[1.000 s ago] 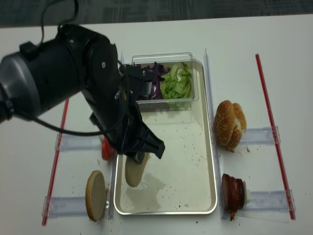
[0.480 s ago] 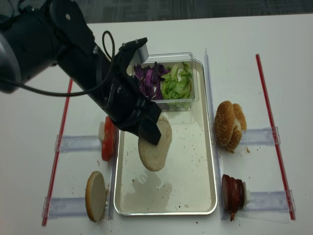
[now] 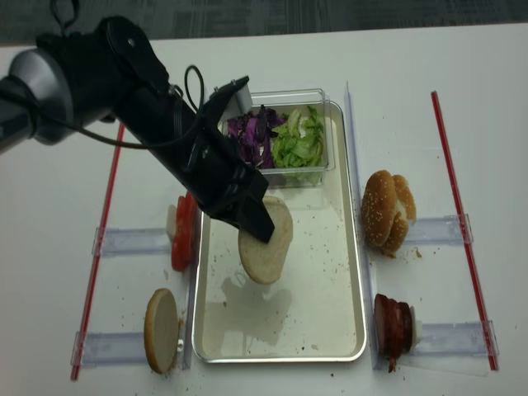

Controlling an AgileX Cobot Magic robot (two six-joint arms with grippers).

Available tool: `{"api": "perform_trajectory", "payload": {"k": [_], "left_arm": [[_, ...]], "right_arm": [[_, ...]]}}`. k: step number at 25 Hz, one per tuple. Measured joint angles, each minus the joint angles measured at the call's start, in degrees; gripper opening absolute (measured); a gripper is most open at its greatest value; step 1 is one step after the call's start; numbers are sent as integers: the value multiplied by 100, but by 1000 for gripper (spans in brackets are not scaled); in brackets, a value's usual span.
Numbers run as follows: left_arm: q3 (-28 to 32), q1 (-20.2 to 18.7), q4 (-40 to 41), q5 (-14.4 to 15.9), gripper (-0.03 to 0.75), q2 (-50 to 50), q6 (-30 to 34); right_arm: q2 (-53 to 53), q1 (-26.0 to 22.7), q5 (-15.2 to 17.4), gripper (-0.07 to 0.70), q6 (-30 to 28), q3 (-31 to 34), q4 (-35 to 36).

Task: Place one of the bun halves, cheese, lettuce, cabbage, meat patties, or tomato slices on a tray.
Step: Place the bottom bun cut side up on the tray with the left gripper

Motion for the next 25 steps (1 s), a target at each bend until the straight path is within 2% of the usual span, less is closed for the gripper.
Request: {"api": "perform_trajectory", "payload": {"k": [11, 25], "left_arm": [[0, 0, -120, -57, 96, 767, 217], [-9, 0, -128, -94, 96, 1160, 239]], "right_arm": [[0, 0, 0, 676, 0, 0, 0], [0, 0, 0, 676, 0, 0, 0]]}}
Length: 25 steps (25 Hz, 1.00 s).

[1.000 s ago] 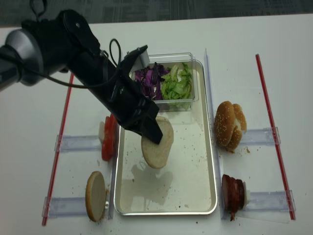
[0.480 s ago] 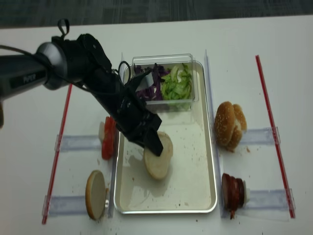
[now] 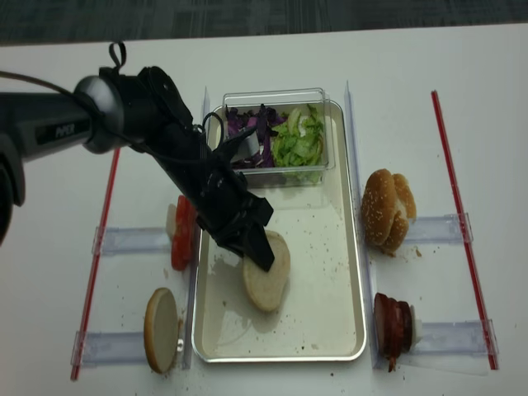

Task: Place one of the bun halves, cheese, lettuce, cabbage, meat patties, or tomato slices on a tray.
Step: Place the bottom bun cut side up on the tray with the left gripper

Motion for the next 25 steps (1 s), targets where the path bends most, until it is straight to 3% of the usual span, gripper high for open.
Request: {"api": "perform_trajectory", "payload": {"k": [12, 25], "left_arm": [[-2, 0, 48, -12, 96, 79, 0], [-2, 0, 61, -412, 96, 79, 0]], "right_arm": [[0, 0, 0, 676, 10, 0, 0], [0, 0, 0, 676, 10, 0, 0]]}}
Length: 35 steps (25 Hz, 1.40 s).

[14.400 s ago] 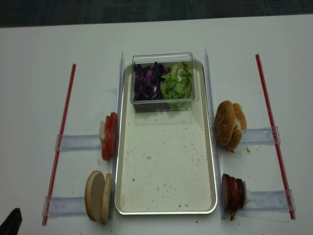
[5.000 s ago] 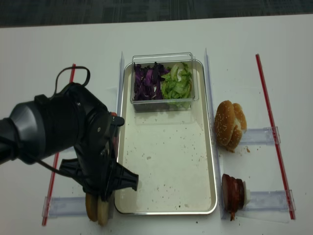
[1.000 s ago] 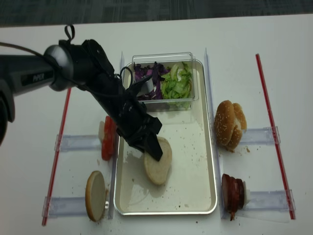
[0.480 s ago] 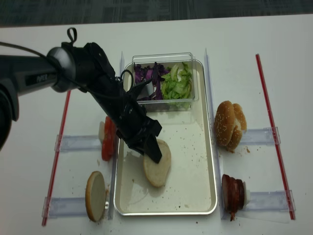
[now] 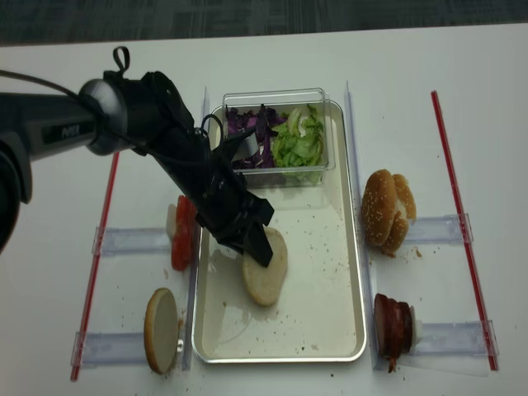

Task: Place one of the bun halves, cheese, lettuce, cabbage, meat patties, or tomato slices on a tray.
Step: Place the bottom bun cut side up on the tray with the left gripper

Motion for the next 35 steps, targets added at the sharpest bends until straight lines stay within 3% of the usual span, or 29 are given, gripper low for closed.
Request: {"api": "perform_trajectory", "payload": {"k": [15, 23, 30, 35], "left_arm": [[0, 0, 0, -90, 105, 0, 0], [0, 0, 0, -227, 220, 0, 0], [0, 0, 123, -475, 249, 0, 0], [0, 0, 270, -575, 342, 0, 0]], "right_arm": [[0, 0, 0, 676, 0, 0, 0], [0, 0, 0, 676, 11, 0, 0], [0, 0, 0, 676, 11, 0, 0], [0, 0, 0, 676, 11, 0, 0]]}}
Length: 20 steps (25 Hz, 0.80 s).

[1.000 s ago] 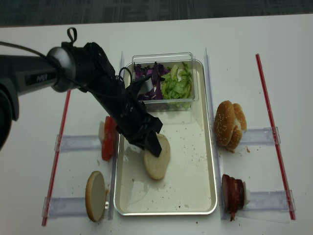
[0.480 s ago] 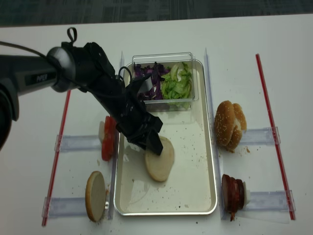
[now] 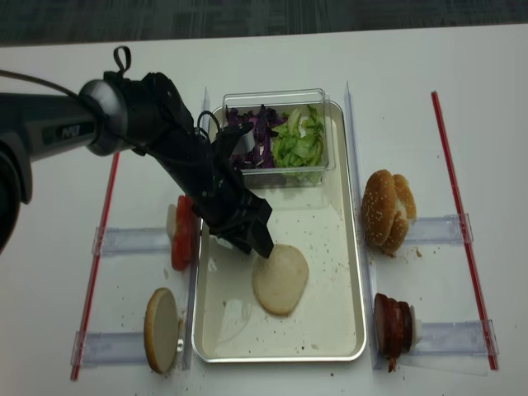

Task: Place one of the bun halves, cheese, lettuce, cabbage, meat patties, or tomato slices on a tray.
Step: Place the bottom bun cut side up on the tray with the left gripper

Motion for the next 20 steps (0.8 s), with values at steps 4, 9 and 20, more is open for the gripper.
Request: {"api": "perform_trajectory", "payload": {"k": [4, 9, 20], "left_arm": [[0, 0, 0, -27, 364, 0, 0], [-38, 0, 12, -39, 368, 0, 0], [-1028, 0, 362, 981, 368, 0, -620]], "right_arm": [[0, 0, 0, 676, 0, 0, 0], [0, 0, 0, 676, 0, 0, 0], [0, 0, 0, 676, 0, 0, 0]]}}
